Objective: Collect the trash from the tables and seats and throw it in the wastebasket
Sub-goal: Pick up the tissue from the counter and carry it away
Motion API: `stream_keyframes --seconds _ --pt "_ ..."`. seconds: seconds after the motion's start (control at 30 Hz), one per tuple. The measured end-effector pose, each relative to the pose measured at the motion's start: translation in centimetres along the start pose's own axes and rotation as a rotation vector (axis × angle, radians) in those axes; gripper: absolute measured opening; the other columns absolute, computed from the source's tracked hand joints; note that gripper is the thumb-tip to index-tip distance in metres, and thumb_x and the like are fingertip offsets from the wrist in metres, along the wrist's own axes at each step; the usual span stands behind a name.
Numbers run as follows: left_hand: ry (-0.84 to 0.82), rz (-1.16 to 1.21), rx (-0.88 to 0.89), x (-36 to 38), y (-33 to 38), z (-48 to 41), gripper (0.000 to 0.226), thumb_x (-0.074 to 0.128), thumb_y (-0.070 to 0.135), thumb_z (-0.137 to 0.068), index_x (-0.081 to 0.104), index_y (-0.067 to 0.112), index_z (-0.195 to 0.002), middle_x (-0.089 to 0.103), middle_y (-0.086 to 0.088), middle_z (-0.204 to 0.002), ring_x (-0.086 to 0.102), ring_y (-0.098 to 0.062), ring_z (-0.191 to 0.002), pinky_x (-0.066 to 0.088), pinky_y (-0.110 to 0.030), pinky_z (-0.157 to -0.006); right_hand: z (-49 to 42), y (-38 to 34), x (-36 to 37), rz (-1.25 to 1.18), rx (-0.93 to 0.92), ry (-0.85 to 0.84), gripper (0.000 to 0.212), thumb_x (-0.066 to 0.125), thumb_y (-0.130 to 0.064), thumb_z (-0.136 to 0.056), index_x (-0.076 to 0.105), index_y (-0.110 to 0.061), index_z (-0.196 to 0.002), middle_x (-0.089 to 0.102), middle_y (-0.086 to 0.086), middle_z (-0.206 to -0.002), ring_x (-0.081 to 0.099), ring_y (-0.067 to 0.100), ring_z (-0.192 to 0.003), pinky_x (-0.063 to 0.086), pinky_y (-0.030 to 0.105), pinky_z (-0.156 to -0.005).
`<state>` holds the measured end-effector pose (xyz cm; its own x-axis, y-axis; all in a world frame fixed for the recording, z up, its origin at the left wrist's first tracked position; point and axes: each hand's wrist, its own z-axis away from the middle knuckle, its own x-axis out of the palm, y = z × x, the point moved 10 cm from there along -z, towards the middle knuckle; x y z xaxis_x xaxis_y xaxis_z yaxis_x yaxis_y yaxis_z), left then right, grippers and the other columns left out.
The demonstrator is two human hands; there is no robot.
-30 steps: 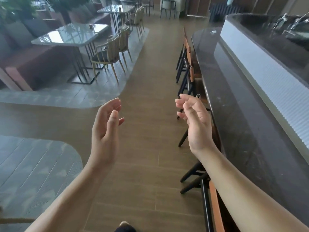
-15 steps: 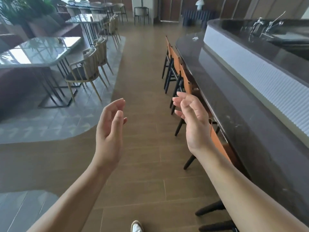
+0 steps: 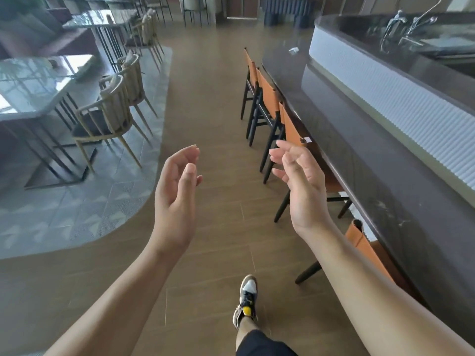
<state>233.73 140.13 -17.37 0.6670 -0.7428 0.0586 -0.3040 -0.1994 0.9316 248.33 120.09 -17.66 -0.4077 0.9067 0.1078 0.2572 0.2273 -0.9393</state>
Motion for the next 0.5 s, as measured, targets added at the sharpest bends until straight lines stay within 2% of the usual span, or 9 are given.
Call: stream_keyframes --seconds 0.17,0.33,0.5 --pt "0.017 -0.010 0.011 1.8 -4.6 -10.9 0.046 0.046 0.045 -0.100 0.063 0.018 -0.134 0.067 0.007 -0.137 0.060 -0.008 -0.133 0.055 -0.045 -0.105 -11.0 5.0 1.8 -0.003 -0.008 0.013 0.040 0.057 -0.048 -0.098 0.068 -0.024 -0.128 0.074 -0.010 -0.118 0.066 0.014 -0.122 0.054 0.041 -0.106" --pt "0.041 -0.024 0.023 3.6 -7.6 -21.6 0.047 0.046 0.046 -0.100 0.063 0.018 -0.135 0.067 0.008 -0.136 0.060 -0.008 -0.133 0.055 -0.047 -0.105 -22.8 7.7 3.9 -0.009 -0.019 -0.013 0.037 0.057 -0.053 -0.096 0.070 -0.033 -0.124 0.074 -0.010 -0.118 0.066 0.015 -0.122 0.054 0.046 -0.106" --pt "0.047 -0.008 0.017 4.7 -10.5 -31.1 0.040 0.047 0.046 -0.101 0.064 0.028 -0.132 0.067 0.009 -0.138 0.059 -0.008 -0.136 0.054 -0.045 -0.104 -32.3 10.2 6.1 0.022 -0.016 -0.049 0.045 0.055 -0.055 -0.096 0.068 -0.027 -0.129 0.073 -0.010 -0.120 0.066 0.015 -0.123 0.054 0.040 -0.107"
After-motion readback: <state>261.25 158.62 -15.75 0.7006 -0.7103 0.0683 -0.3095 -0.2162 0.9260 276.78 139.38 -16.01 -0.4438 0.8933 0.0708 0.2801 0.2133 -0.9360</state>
